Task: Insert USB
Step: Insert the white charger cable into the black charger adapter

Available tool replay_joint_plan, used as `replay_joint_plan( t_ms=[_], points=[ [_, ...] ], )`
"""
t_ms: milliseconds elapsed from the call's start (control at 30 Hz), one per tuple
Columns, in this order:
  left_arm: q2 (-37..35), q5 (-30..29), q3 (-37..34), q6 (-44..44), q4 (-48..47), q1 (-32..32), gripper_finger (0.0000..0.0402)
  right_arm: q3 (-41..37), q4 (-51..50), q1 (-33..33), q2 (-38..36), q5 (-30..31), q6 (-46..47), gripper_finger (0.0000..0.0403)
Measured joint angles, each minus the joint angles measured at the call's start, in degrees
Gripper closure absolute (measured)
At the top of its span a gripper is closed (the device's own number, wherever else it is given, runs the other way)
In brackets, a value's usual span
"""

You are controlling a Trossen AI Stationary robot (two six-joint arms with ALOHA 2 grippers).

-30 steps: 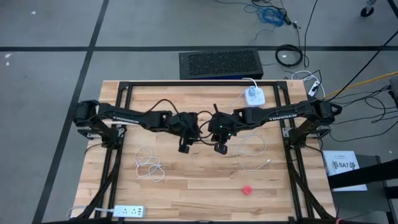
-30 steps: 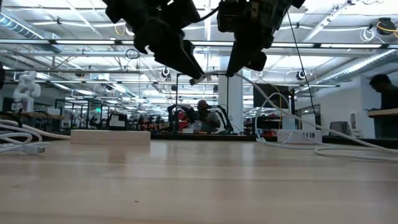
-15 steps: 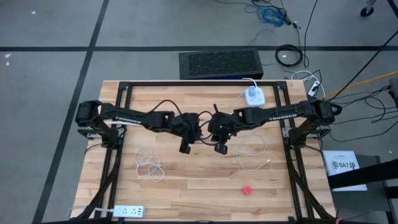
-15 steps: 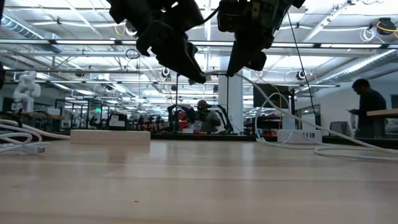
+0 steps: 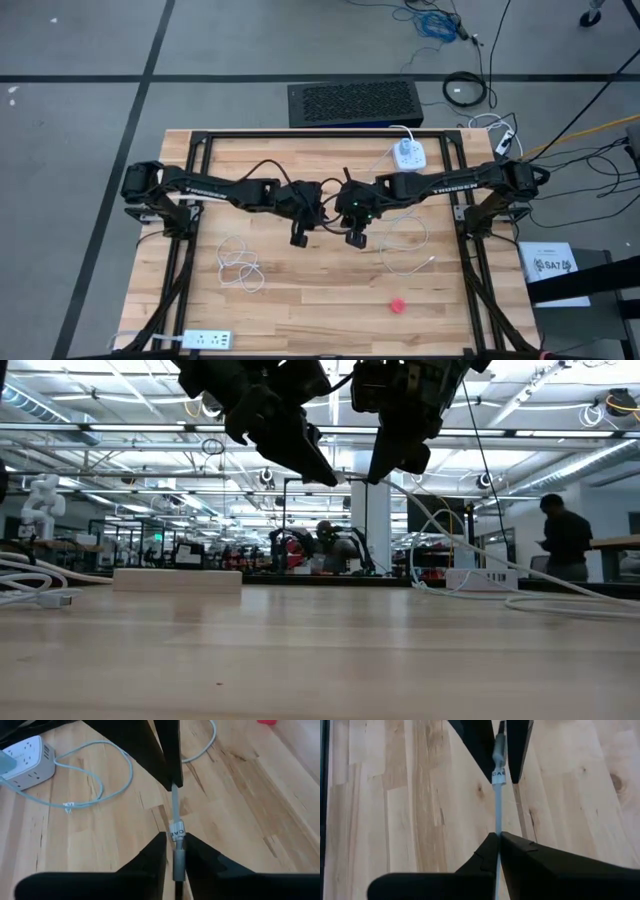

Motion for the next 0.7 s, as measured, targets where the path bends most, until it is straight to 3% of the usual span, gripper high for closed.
replay_joint_plan(
  t_ms=[233, 467, 700],
  points=[
    [0.0, 0.1, 0.0, 0.0, -0.2, 0.0, 0.0323, 0.0, 0.0, 0.0, 0.0, 0.0, 0.0, 0.0403],
    [0.0, 0.2, 0.0, 0.0, -0.3, 0.0, 0.0380, 0.0, -0.3, 0.0, 0.0, 0.0, 0.0, 0.0403],
    [0.0, 0.3, 0.0, -0.5, -0.4, 0.0, 0.0383, 0.0, -0.3, 0.0, 0.0, 0.3, 0.0, 0.0403]
  ],
)
